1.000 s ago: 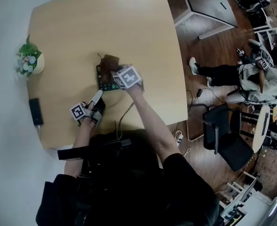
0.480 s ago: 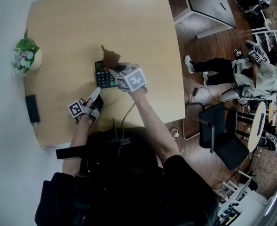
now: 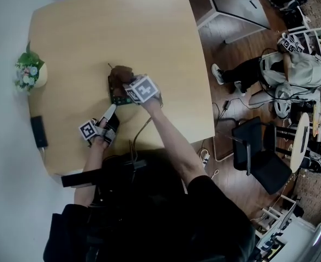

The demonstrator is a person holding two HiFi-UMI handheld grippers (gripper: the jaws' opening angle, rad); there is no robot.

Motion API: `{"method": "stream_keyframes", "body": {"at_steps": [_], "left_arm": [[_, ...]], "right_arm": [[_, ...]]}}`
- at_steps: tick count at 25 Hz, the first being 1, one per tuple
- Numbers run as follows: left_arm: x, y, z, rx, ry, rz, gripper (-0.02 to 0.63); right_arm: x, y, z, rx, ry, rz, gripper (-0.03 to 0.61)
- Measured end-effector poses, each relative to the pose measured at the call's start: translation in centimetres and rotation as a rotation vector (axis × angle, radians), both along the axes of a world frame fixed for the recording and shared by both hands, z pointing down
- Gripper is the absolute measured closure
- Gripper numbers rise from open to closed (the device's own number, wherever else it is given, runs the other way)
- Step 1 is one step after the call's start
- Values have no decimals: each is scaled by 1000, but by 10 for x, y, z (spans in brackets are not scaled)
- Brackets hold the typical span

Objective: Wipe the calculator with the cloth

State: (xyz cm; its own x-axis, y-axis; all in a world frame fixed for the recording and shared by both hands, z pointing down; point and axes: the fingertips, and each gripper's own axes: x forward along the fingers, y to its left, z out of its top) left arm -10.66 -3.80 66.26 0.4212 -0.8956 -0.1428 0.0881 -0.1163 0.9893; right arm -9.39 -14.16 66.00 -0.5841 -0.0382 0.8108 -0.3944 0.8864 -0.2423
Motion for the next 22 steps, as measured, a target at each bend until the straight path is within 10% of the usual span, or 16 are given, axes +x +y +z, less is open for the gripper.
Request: {"method": "stream_keyframes", "body": {"at_steps": [8,15,22], "left_arm": [[2,0,-1,4,2,-2,617],[-1,1,0,5,11,-5,617],[2,1,1,3,12,-4,618]], "right_arm": [[111,-35,12,-1,98,220,528],[-24,25,-55,-85,-219,0,526],[-33,23,3,-84,-48,-33,526]]}}
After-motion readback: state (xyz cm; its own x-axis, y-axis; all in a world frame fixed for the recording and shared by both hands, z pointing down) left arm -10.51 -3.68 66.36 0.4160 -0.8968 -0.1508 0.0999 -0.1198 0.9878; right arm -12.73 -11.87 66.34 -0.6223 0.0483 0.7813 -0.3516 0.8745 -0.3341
